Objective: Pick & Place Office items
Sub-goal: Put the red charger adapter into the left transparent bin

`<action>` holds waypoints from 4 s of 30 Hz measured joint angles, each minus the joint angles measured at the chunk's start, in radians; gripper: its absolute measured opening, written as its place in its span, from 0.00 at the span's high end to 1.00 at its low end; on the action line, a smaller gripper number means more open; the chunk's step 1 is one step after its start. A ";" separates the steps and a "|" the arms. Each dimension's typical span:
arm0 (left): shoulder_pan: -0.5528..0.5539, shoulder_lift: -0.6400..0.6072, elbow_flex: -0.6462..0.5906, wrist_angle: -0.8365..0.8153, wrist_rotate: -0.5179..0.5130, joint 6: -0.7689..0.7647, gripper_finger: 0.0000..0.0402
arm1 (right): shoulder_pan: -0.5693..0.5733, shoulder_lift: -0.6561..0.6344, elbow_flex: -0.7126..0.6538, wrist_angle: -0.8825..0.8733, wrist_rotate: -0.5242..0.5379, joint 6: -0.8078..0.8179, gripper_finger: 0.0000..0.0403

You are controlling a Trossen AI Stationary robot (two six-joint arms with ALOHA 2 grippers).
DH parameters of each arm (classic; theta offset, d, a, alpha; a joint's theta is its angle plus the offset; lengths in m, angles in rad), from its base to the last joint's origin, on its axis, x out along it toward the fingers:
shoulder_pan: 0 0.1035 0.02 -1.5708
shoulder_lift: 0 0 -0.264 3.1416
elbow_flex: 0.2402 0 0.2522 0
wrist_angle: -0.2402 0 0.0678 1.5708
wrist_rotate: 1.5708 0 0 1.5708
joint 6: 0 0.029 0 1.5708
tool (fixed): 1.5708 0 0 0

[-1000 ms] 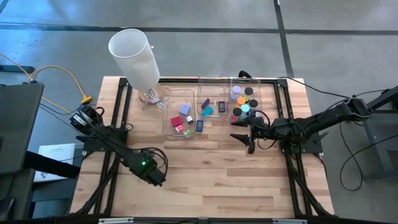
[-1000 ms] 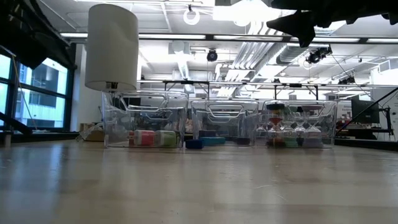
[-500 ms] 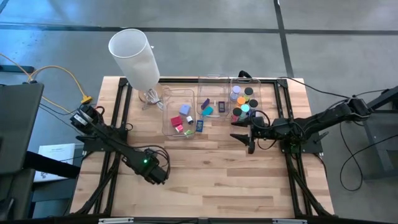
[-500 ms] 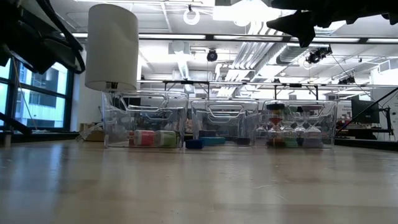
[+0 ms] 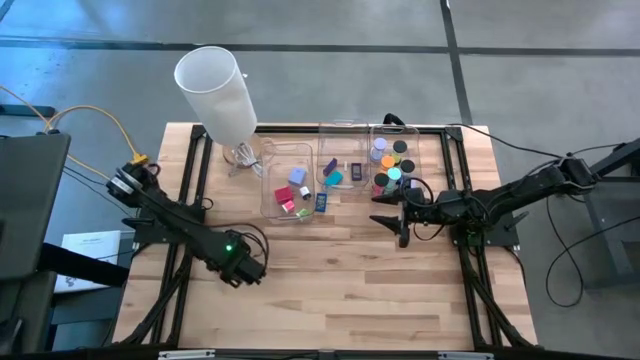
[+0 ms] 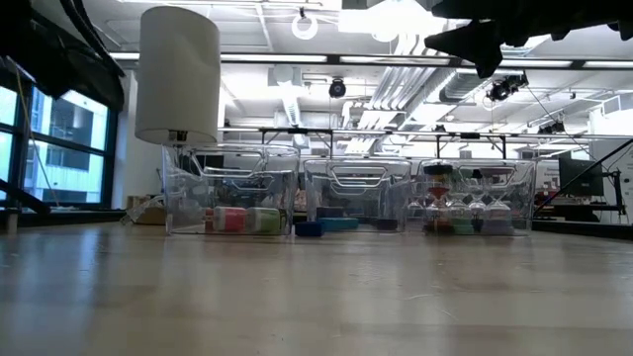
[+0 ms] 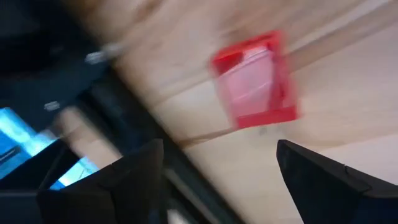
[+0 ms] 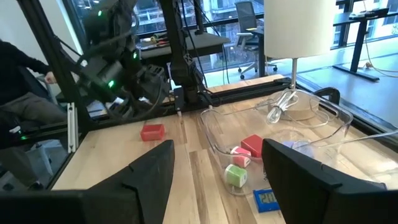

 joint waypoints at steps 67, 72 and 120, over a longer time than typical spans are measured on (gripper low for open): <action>-0.172 -0.230 -0.211 0.271 -0.359 -0.493 0.22 | 0.000 0.000 0.000 -0.025 0.000 0.056 0.43; -0.172 -0.226 -0.212 0.295 -0.357 -0.503 0.22 | 0.000 0.000 0.000 -0.025 0.000 0.057 0.43; -0.090 0.057 -0.145 0.344 -0.285 -0.092 0.50 | 0.000 0.000 0.000 -0.033 0.001 0.082 0.43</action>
